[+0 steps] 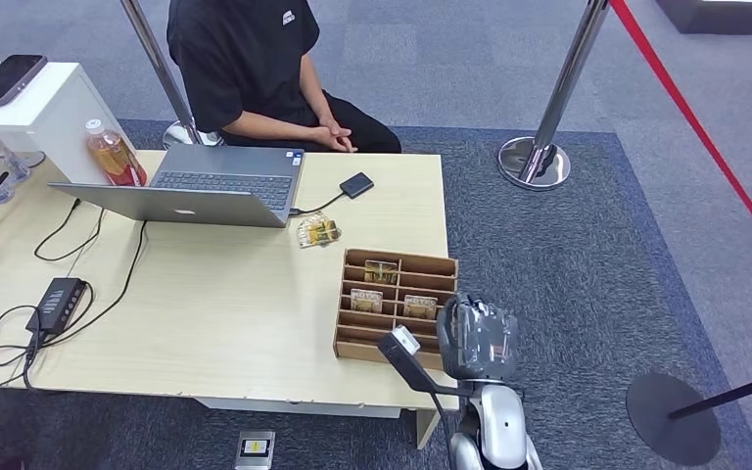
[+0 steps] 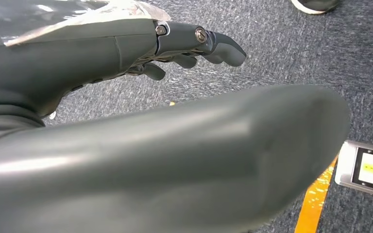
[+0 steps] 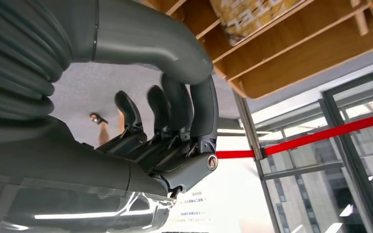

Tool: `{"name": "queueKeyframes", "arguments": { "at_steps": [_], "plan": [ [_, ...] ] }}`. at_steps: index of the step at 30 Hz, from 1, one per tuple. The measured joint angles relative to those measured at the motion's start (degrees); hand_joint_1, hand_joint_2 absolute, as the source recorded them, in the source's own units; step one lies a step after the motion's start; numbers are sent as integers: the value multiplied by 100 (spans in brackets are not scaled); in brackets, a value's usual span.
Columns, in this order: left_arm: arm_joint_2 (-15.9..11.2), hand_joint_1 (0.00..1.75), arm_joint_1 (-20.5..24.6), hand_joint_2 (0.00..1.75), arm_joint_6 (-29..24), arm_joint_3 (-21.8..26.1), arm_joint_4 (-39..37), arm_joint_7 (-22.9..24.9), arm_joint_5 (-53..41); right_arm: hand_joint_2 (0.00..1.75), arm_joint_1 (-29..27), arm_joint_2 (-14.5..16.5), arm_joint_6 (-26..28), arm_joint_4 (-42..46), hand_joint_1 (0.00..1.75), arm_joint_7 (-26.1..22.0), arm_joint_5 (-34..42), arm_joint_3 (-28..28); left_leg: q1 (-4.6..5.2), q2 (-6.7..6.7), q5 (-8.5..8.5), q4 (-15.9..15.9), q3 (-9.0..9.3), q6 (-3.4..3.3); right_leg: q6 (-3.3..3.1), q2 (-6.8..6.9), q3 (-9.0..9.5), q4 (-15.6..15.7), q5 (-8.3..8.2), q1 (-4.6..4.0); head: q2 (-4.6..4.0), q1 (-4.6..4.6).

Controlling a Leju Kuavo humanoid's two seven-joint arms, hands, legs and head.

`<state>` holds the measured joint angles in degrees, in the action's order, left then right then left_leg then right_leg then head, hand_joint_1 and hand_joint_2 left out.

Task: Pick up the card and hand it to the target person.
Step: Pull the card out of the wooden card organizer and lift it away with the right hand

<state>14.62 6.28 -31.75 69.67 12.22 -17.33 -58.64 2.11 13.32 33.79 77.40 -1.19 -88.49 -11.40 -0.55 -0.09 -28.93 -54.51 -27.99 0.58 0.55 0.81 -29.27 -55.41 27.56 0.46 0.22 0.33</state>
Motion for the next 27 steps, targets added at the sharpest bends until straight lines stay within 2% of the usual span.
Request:
{"name": "queueKeyframes", "arguments": {
  "at_steps": [2,10,14,17,24,27],
  "plan": [
    [0,0,0,0,0,0,0,0,1,175,47,-3,-13,-65,99,8,-15,-46,0,0,0,0,0,0,0,0,0,0,0,0,0,0],
    [0,0,0,0,20,-4,0,2,-1,175,269,-11,-48,-315,98,82,-20,-216,0,0,0,0,-1,0,0,0,-1,0,0,0,0,0],
    [0,0,0,0,29,-7,0,2,-7,175,353,-18,-60,-417,116,108,-15,-284,0,0,0,0,-1,0,0,0,-1,0,0,0,0,0],
    [0,0,0,0,32,-8,0,9,-8,175,385,-18,-68,-464,106,119,-11,-323,0,0,0,0,-1,0,0,0,-1,0,0,0,0,0],
    [0,0,0,0,30,-8,0,22,-1,175,444,-16,-98,-528,106,138,-9,-388,0,0,0,0,-2,0,0,0,-2,0,0,0,0,0],
    [0,0,0,0,30,-8,0,29,3,175,503,-15,-138,-583,97,175,-10,-415,0,0,0,0,-2,0,0,0,-1,0,0,0,0,0]
  ]
}}
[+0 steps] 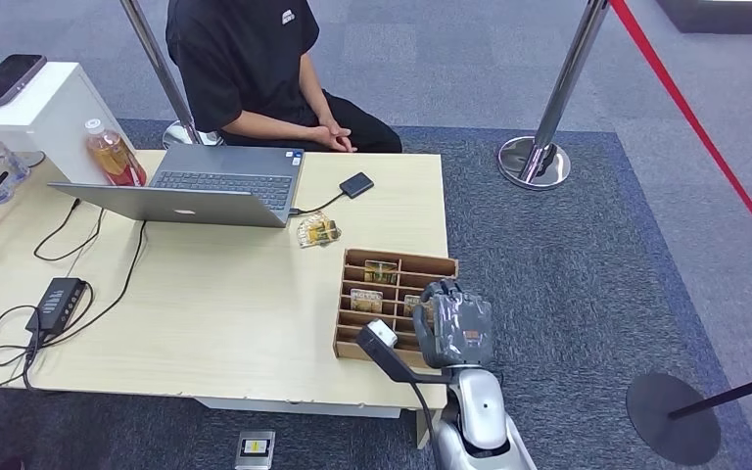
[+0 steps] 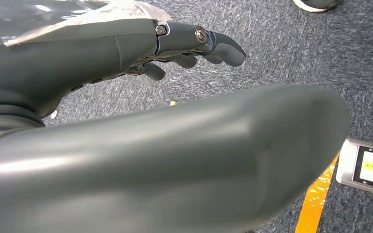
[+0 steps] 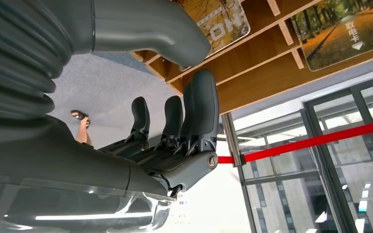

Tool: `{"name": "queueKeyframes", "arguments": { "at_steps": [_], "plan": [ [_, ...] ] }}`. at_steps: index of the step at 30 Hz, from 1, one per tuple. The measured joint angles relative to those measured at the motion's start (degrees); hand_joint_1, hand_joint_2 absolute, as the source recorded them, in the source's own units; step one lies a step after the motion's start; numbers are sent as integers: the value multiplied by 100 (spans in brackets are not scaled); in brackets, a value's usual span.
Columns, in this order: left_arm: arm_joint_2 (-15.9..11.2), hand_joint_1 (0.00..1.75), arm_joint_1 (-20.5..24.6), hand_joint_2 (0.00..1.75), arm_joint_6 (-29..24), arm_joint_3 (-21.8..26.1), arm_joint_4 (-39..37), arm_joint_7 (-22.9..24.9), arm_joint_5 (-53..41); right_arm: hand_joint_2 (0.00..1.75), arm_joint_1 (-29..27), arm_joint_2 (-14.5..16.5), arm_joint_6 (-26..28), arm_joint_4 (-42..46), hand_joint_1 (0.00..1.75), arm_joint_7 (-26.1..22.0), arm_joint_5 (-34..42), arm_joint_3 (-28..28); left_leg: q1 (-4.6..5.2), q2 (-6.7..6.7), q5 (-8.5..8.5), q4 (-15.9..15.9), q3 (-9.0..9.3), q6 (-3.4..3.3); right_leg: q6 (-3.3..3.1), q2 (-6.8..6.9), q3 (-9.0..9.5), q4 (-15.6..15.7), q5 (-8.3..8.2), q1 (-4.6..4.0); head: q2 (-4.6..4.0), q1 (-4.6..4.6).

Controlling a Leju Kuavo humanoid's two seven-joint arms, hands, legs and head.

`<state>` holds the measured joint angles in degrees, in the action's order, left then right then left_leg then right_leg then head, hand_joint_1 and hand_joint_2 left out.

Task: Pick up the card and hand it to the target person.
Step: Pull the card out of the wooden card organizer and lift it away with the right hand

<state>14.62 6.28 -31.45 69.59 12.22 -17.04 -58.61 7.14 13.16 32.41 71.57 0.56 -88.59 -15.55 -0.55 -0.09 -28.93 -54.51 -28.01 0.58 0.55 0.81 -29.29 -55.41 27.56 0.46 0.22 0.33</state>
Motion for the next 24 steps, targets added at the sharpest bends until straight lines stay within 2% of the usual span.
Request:
{"name": "queueKeyframes", "arguments": {
  "at_steps": [10,24],
  "plan": [
    [1,0,0,0,0,3,0,25,36,175,247,20,-62,-244,73,67,-9,-63,0,0,0,0,0,0,0,0,0,0,0,0,0,0],
    [5,0,3,0,-6,8,-2,44,90,175,668,42,-11,-743,87,459,-134,-166,0,0,0,0,0,0,0,0,-1,0,0,0,0,0]
  ]
}}
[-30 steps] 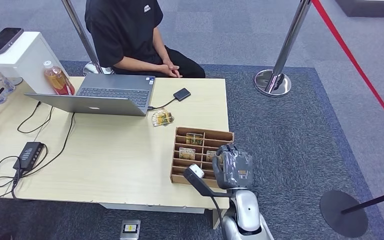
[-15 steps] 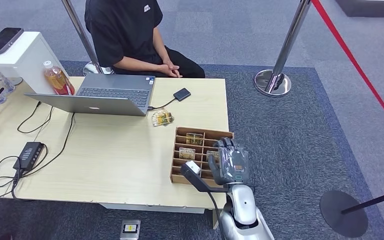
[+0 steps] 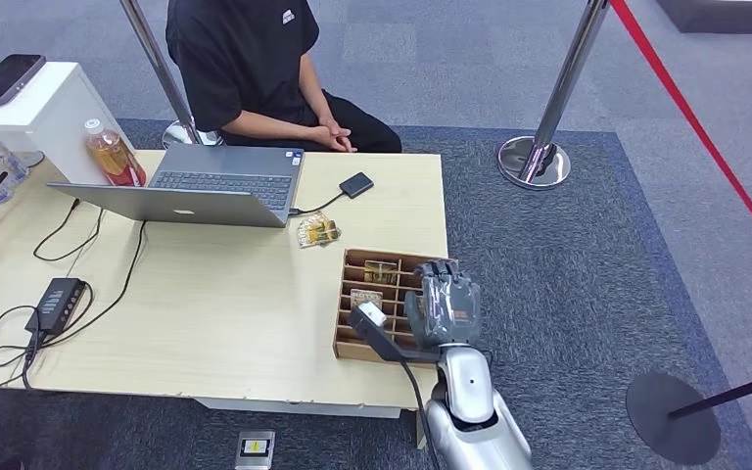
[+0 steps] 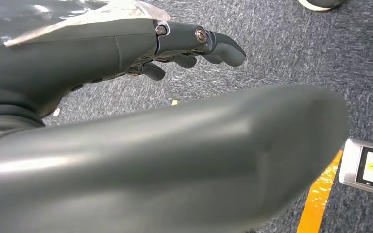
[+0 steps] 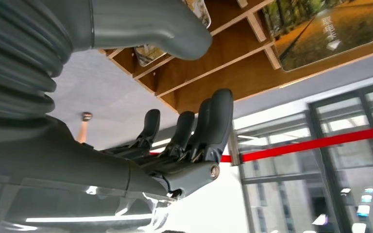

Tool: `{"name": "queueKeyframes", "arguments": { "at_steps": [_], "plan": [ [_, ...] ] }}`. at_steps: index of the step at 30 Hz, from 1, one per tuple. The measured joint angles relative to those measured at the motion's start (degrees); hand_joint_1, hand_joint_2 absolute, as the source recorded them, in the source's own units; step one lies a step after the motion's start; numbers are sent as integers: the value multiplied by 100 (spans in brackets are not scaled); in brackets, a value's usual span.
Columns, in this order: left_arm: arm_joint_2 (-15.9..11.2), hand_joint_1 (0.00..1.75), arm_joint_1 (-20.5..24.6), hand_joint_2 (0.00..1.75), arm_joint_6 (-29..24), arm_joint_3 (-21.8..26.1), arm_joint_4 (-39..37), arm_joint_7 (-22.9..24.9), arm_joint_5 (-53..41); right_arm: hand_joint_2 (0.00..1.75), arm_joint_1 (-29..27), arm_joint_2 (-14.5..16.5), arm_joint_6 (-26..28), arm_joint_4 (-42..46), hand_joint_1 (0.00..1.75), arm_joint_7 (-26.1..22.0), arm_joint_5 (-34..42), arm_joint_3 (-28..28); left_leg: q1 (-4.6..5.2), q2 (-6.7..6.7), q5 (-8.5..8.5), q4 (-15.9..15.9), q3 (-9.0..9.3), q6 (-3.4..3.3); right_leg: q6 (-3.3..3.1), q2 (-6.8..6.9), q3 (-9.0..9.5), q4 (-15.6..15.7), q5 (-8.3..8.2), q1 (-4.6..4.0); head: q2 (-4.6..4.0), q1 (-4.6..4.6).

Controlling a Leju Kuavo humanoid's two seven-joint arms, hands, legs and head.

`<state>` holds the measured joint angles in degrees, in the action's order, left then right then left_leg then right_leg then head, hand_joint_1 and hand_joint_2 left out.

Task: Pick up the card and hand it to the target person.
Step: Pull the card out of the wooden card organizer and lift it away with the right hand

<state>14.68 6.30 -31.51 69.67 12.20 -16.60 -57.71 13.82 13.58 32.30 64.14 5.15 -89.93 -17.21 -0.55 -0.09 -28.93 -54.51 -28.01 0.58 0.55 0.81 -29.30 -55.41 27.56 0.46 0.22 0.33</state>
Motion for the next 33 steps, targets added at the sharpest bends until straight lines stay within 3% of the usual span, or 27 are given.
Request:
{"name": "queueKeyframes", "arguments": {
  "at_steps": [10,15,19,33],
  "plan": [
    [1,0,-1,0,21,-1,0,-16,5,175,-4,-145,60,-40,93,456,-3,-316,0,0,0,0,3,0,0,0,1,1,0,0,0,0],
    [1,0,-1,0,28,-5,2,-22,1,175,-213,-237,61,230,92,474,-3,-356,0,0,0,0,1,0,0,0,-1,1,0,0,0,0],
    [2,0,-1,0,28,-8,1,-23,-5,175,-339,-300,81,458,79,465,-3,-366,0,0,-1,0,-1,0,0,0,-3,1,0,0,0,0],
    [2,0,0,0,81,-25,0,-23,-83,175,-581,-445,61,882,86,473,-3,-364,0,0,-1,0,-3,0,0,0,-5,1,0,0,0,0]
  ]
}}
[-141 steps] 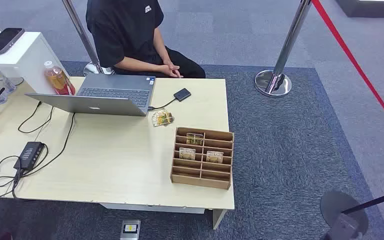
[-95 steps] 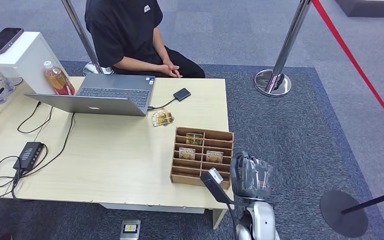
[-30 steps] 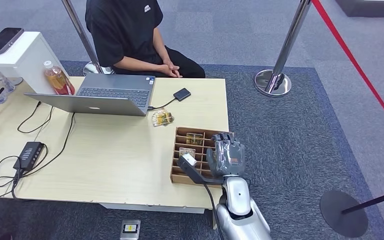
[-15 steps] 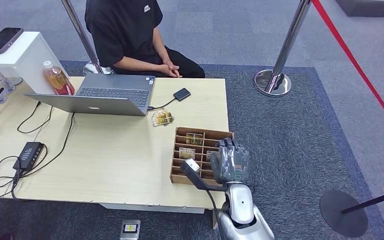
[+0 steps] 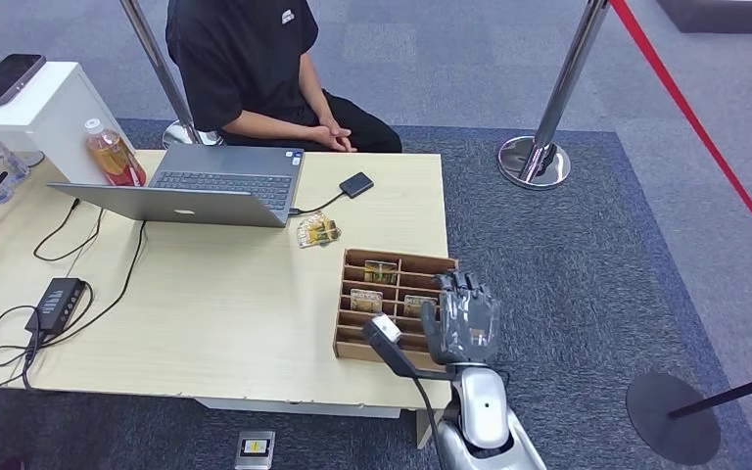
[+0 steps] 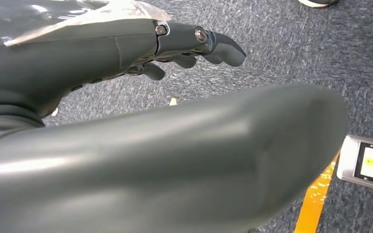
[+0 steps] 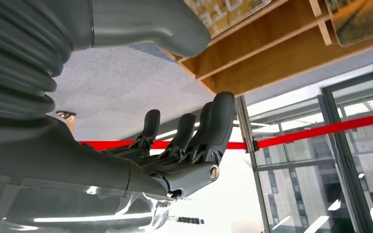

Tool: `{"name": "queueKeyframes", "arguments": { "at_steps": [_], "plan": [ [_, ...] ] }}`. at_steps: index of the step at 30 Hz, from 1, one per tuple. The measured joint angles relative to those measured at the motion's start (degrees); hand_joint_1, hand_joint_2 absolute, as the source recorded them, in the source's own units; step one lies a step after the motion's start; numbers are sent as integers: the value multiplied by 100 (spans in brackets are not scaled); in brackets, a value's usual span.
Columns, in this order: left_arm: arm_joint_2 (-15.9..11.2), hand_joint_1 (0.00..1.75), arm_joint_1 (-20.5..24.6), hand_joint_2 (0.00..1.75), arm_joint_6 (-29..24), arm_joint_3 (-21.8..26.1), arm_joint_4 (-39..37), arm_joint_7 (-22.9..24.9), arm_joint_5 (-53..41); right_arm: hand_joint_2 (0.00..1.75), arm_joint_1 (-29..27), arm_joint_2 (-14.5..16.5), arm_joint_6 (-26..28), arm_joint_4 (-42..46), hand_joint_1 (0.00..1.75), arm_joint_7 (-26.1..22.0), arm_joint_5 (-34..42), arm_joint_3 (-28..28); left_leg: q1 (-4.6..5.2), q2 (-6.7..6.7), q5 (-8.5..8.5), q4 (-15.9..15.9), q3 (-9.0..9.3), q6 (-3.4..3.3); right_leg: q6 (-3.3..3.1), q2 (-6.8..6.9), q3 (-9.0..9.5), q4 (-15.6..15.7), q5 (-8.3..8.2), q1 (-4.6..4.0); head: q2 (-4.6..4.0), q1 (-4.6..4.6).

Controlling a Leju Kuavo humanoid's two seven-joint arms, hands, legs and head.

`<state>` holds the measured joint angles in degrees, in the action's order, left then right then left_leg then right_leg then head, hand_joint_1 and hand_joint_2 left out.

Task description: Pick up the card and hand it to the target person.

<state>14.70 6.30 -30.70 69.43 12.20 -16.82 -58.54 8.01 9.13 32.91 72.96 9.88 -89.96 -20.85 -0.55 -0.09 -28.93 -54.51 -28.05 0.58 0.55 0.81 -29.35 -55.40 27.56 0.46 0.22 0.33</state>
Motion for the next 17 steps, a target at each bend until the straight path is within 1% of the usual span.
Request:
{"name": "queueKeyframes", "arguments": {
  "at_steps": [3,7,11,13,17],
  "plan": [
    [-1,0,0,0,8,-15,1,-1,-14,175,-15,-11,-17,-24,85,-14,0,1,0,0,0,0,0,0,0,0,0,0,0,0,0,0],
    [0,0,0,0,8,-26,1,20,-20,175,-14,-11,-62,-96,78,-51,1,2,0,0,0,0,-1,0,0,0,0,0,0,0,0,0],
    [1,0,0,0,5,-30,0,37,-19,175,-4,3,-87,-189,87,-68,1,2,0,0,0,0,-1,0,0,0,0,0,0,0,0,0],
    [0,0,0,0,3,-30,0,45,-19,175,6,22,-87,-235,88,-67,2,2,0,0,0,0,-2,0,0,0,0,0,0,0,0,0],
    [0,0,0,0,-3,-32,-1,77,-29,175,40,50,-89,-305,84,-60,1,3,0,0,0,0,-2,0,0,0,-1,0,0,0,0,0]
  ]
}}
